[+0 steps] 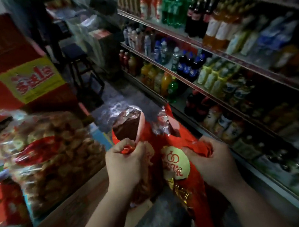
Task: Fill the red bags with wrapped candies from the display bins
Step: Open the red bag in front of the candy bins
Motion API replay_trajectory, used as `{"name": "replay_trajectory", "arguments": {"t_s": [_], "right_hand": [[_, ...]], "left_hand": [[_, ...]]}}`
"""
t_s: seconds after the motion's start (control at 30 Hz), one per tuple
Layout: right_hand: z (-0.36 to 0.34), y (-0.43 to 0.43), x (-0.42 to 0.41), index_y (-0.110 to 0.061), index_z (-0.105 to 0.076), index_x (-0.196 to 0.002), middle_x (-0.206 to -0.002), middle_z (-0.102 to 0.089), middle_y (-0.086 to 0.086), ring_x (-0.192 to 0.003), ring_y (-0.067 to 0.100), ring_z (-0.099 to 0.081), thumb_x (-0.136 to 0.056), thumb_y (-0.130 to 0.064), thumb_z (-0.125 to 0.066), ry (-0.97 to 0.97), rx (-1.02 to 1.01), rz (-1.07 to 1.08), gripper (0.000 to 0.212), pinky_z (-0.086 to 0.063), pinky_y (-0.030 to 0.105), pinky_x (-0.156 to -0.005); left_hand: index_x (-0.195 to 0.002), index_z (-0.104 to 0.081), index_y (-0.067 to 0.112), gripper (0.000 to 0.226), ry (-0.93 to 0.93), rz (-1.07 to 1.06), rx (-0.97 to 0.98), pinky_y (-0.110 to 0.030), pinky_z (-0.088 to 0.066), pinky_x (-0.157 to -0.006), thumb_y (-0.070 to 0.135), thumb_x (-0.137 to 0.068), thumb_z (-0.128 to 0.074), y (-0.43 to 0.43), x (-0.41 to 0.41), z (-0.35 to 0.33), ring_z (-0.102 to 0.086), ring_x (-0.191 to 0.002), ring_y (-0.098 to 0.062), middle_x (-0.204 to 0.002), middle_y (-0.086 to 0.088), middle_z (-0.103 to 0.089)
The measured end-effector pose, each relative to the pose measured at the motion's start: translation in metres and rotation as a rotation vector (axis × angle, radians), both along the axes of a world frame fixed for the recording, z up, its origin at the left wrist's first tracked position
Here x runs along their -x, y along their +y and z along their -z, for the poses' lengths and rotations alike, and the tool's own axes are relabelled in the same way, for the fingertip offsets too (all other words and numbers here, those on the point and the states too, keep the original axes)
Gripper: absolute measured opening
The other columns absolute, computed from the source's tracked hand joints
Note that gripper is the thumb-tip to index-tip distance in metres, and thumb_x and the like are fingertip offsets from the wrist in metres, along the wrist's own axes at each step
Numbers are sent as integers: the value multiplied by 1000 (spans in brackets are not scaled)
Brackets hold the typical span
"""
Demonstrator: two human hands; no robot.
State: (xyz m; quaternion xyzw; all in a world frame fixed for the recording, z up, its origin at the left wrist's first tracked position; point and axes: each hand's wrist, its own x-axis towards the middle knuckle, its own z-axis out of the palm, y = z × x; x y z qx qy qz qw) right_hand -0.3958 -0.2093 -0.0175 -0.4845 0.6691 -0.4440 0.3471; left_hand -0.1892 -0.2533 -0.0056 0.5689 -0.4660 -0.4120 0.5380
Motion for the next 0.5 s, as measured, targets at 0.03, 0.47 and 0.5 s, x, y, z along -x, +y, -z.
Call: {"name": "replay_trajectory", "arguments": {"t_s": [0.03, 0.47, 0.5], "right_hand": [[4, -8, 18, -13, -61, -72, -61, -67, 2, -53, 9, -63, -82, -23, -87, -7, 3, -7, 29, -52, 27, -47], [20, -151, 213, -24, -51, -69, -54, -49, -13, -46, 2, -42, -80, -41, -74, 73, 72, -130, 30, -39, 30, -44], [18, -165, 220, -23, -51, -70, -54, -50, -13, -47, 2, -43, -79, -44, -72, 78, 89, -136, 31, -40, 31, -45]], "left_hand": [[-53, -39, 8, 39, -34, 39, 1, -34, -32, -46, 14, -73, -72, -10, 18, 4, -36, -53, -15, -52, -6, -37], [-61, -46, -8, 35, -315, -1, -2, -36, -39, -53, 3, -86, -68, -129, 217, 21, -43, -56, -18, -59, -23, -49], [-59, -45, -5, 37, -290, -28, -9, -34, -37, -49, 4, -87, -68, -137, 223, 20, -42, -54, -14, -56, -19, -47]]}}
